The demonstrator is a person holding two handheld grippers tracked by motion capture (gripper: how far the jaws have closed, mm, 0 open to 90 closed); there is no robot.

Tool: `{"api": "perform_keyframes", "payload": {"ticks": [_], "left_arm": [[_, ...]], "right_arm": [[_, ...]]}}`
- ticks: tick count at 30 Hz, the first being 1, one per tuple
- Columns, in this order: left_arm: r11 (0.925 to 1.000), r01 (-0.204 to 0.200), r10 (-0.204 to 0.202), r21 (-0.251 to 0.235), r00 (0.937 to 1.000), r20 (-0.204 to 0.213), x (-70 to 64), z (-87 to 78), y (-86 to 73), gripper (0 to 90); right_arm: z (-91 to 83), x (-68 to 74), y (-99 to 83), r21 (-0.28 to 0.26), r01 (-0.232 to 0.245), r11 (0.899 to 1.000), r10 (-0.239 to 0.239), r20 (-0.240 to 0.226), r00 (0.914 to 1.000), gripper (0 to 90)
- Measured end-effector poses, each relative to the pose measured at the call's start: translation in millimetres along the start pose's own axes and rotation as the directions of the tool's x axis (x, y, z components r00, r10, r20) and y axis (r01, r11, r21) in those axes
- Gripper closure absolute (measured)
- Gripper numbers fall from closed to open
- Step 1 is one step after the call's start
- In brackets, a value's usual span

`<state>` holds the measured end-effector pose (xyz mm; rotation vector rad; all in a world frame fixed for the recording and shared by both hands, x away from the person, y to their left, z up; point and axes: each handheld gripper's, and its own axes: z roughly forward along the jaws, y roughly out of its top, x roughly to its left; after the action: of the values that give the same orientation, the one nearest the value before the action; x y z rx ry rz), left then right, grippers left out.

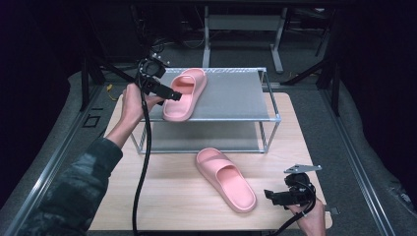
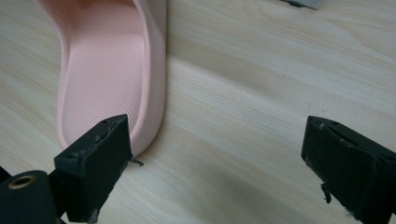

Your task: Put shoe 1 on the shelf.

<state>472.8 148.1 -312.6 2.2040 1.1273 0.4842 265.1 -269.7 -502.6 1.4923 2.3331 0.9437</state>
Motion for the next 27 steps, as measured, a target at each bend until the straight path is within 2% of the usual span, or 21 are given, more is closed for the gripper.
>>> {"api": "perform_keyframes", "payload": {"ticks": [3, 4, 5, 9, 15, 18, 19, 21, 23, 27], "left_arm": [[0.9993, -0.036, 0.036, -0.014, 0.9987, 0.036, -4.5, -7.9, -11.9, 0.1], [0.9992, -0.036, 0.037, -0.019, 0.9975, 0.061, -5.7, -10.9, -16.2, 0.0], [0.9989, -0.04, 0.042, -0.024, 0.9968, 0.069, -6.3, -12.4, -18.8, 0.0], [0.9972, -0.074, 0.074, -0.005, 0.9941, 0.079, -13.2, -14.7, -32.1, 0.3], [0.995, -0.1, 0.1, -0.007, 0.9902, 0.097, -19.4, -12.2, -46.9, 8.5], [0.9956, -0.093, 0.093, 0.0, 0.9911, 0.096, -20.2, -6.8, -52.4, 18.1], [0.9957, -0.092, 0.092, -0.002, 0.9904, 0.103, -20.2, -5.1, -54.0, 24.6], [0.9971, -0.075, 0.076, -0.013, 0.9891, 0.126, -20.2, -3.7, -56.6, 28.4], [0.997, -0.07, 0.073, -0.033, 0.9907, 0.114, -22.6, -3.3, -58.4, 29.9], [0.9977, -0.035, 0.041, -0.058, 0.9946, 0.096, -28.4, 0.0, -59.3, 30.6]], "right_arm": [[0.3, 0.8, 1.0, 0.001, 0.006, 1.0, -0.006, 0.002, 1.0, 7.9], [0.4, 1.2, 1.5, 0.006, 0.005, 1.0, -0.005, -0.001, 1.0, 7.9], [0.9, 1.5, 1.9, 0.005, 0.006, 1.0, -0.006, -0.007, 1.0, 8.0], [2.9, 3.0, 2.7, 0.006, 0.009, 1.0, -0.009, -0.009, 0.9999, 8.1], [6.5, 5.4, 3.8, 0.009, 0.014, 1.0, -0.014, -0.005, 0.9999, 8.5], [6.1, 5.6, 4.5, 0.009, 0.018, 1.0, -0.018, -0.003, 0.9998, 8.8], [5.9, 5.5, 4.6, 0.008, 0.019, 1.0, -0.019, -0.004, 0.9998, 8.9], [5.9, 5.6, 4.5, 0.008, 0.018, 1.0, -0.018, -0.004, 0.9998, 9.1], [6.5, 6.0, 4.5, 0.01, 0.018, 1.0, -0.018, -0.004, 0.9998, 9.2], [9.1, 7.8, 6.1, 0.005, 0.019, 1.0, -0.019, -0.014, 0.9997, 9.7]]}}
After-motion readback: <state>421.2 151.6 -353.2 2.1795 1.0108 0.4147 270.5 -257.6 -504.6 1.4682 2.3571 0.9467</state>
